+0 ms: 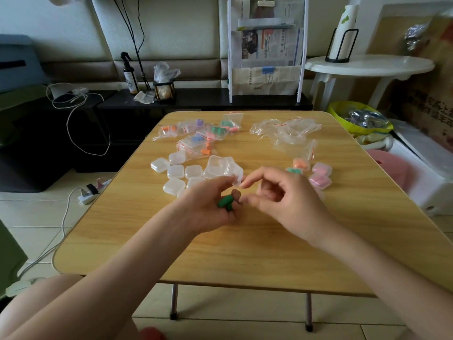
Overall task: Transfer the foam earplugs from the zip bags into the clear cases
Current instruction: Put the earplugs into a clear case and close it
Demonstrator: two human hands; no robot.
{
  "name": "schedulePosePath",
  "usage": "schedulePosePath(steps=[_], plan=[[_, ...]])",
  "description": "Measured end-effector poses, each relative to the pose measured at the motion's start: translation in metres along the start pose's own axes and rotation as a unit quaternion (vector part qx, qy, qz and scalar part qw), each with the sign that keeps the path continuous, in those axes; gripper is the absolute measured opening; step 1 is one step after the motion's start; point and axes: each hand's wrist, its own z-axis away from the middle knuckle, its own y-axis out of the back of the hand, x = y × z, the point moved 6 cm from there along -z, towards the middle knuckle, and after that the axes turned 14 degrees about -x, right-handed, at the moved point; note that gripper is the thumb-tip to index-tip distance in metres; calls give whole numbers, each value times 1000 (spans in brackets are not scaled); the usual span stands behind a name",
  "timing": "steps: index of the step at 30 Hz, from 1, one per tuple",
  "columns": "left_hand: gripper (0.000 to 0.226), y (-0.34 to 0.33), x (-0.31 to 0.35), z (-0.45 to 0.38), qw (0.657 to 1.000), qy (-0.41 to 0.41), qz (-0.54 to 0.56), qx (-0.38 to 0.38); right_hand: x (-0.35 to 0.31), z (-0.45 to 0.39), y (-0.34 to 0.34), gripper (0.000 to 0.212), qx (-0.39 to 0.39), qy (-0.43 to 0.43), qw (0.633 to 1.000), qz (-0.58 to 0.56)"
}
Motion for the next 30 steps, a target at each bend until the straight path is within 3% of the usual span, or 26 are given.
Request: schedulePosePath(steps=[4, 8, 11, 17, 25, 30], plan=[[22, -1, -1, 2, 1000, -6, -17, -12, -1, -2, -14, 27, -4, 1, 994, 109], [20, -8, -2, 3, 998, -29, -56, -12, 3, 0, -20, 25, 1, -7, 989, 148], [9, -6, -2, 3, 996, -52, -74, 16, 2, 1, -21, 18, 6, -10, 990, 139], [11, -5, 3, 6, 992, -71, -94, 35, -9, 2, -8, 11, 84, 17, 994, 74], [14, -19, 8, 15, 965, -123, -230, 28, 0, 6, 17, 14, 158, -45, 977, 134], [15, -20, 13, 17, 922, -141, -354, 64, -4, 7, 20, 12, 162, -44, 966, 196]])
